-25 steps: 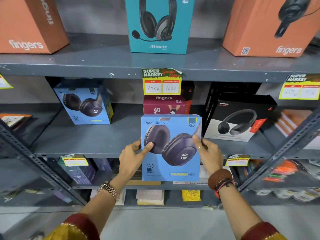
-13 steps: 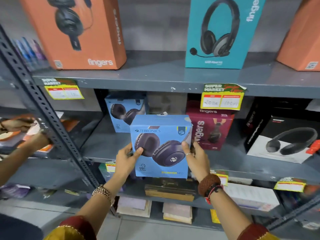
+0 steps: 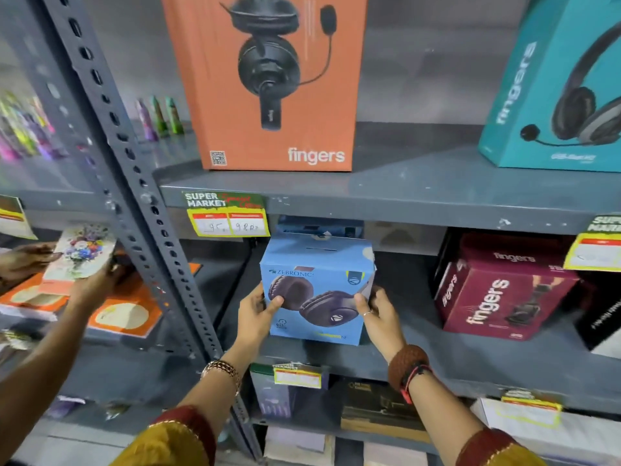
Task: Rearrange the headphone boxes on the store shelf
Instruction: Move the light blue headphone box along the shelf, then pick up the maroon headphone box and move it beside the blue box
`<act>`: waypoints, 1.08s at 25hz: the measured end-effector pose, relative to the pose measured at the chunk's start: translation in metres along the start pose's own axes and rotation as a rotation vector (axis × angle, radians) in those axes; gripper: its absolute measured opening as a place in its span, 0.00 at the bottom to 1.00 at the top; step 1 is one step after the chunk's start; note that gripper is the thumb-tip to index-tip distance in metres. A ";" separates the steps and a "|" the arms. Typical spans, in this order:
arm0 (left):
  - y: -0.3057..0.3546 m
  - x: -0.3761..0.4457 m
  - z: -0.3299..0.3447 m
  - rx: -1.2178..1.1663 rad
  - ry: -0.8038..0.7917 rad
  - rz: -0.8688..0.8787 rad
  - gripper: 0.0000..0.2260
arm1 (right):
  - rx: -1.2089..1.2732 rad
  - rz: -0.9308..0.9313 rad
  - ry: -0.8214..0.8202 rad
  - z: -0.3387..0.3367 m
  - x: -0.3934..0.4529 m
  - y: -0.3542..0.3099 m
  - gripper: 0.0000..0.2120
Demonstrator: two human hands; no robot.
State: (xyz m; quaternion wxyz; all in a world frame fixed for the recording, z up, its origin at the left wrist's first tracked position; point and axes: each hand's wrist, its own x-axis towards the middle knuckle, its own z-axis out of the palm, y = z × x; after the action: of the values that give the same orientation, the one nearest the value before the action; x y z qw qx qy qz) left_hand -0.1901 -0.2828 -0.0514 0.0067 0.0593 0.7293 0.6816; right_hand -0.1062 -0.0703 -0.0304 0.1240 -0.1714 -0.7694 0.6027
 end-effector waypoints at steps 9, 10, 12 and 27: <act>-0.025 0.021 -0.001 -0.033 -0.023 -0.043 0.15 | -0.010 -0.014 0.038 0.015 0.015 0.012 0.11; -0.026 0.020 -0.001 -0.036 -0.023 -0.043 0.15 | -0.011 -0.017 0.036 0.015 0.015 0.014 0.12; -0.026 0.017 -0.001 -0.043 -0.028 -0.043 0.16 | -0.013 -0.021 0.028 0.013 0.012 0.017 0.15; -0.059 -0.114 0.154 -0.155 0.465 -0.349 0.17 | 0.029 0.034 0.332 -0.176 -0.056 0.109 0.17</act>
State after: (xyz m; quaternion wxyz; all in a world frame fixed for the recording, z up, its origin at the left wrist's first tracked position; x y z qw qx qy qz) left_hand -0.0676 -0.1446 -0.1288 -0.0391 -0.2254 0.6564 0.7189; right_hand 0.0272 0.0861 -0.0923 0.2418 -0.2799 -0.7266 0.5790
